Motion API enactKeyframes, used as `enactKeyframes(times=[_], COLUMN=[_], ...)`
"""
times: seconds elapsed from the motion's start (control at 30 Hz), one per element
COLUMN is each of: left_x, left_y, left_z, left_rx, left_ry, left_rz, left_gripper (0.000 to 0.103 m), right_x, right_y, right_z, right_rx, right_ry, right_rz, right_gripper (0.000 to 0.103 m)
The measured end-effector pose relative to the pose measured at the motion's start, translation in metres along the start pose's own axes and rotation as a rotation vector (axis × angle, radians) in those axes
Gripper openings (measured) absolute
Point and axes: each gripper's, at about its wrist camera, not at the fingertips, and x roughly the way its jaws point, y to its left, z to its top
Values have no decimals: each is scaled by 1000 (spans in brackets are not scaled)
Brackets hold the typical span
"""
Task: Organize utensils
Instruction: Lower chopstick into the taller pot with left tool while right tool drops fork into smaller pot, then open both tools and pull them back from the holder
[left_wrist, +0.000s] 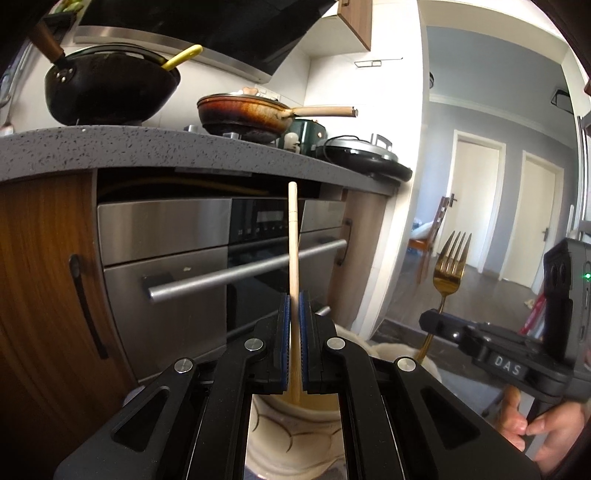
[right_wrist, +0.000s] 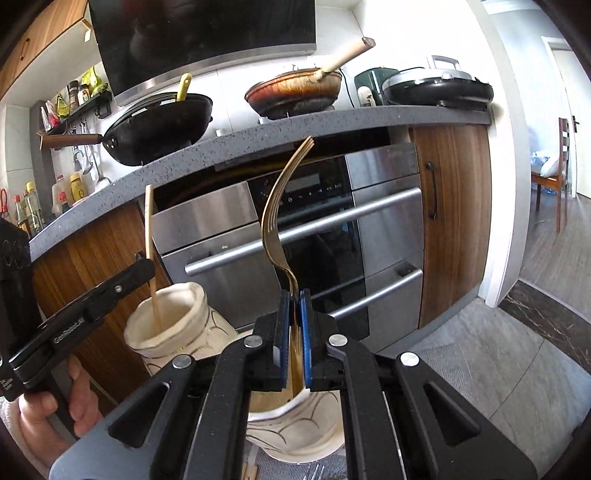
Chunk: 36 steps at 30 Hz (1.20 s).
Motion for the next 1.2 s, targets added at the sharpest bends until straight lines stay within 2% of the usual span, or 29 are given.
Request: enactKeyframes(times=[0.47, 0.67, 0.73, 0.77, 0.8, 0.83, 0.87, 1.0, 1.07, 1.13, 1.2], left_x=[-5, -10, -13, -15, -17, -20, -24, -37, -47, -53, -62], left_y=[13, 17, 17, 16, 16, 16, 15, 15, 13, 11, 8], left_z=[-4, -3, 0, 2, 4, 5, 7, 12, 14, 16, 16], left_rx=[13, 1, -1, 0, 1, 2, 1, -7, 4, 13, 20], left_ry=[42, 46, 41, 37, 34, 31, 28, 13, 6, 8, 14], left_rz=[52, 58, 53, 55, 55, 56, 58, 59, 63, 73, 90], left_gripper=[6, 11, 15, 18, 19, 20, 23, 47, 53, 63, 82], right_x=[-3, -5, -7, -10, -12, -15, -19, -32, -40, -46, -56], right_y=[-7, -7, -6, -6, -5, -4, -3, -1, -1, -2, -2], right_z=[-2, -2, 0, 1, 2, 4, 5, 8, 8, 7, 4], right_rx=[14, 14, 12, 9, 9, 8, 3, 4, 10, 12, 8], right_ry=[13, 20, 15, 10, 5, -2, -9, -25, -24, -19, -15], right_rz=[-21, -33, -27, -26, -21, -16, -19, -21, -22, -23, -20], right_gripper=[6, 8, 16, 26, 30, 31, 34, 48, 51, 60, 78])
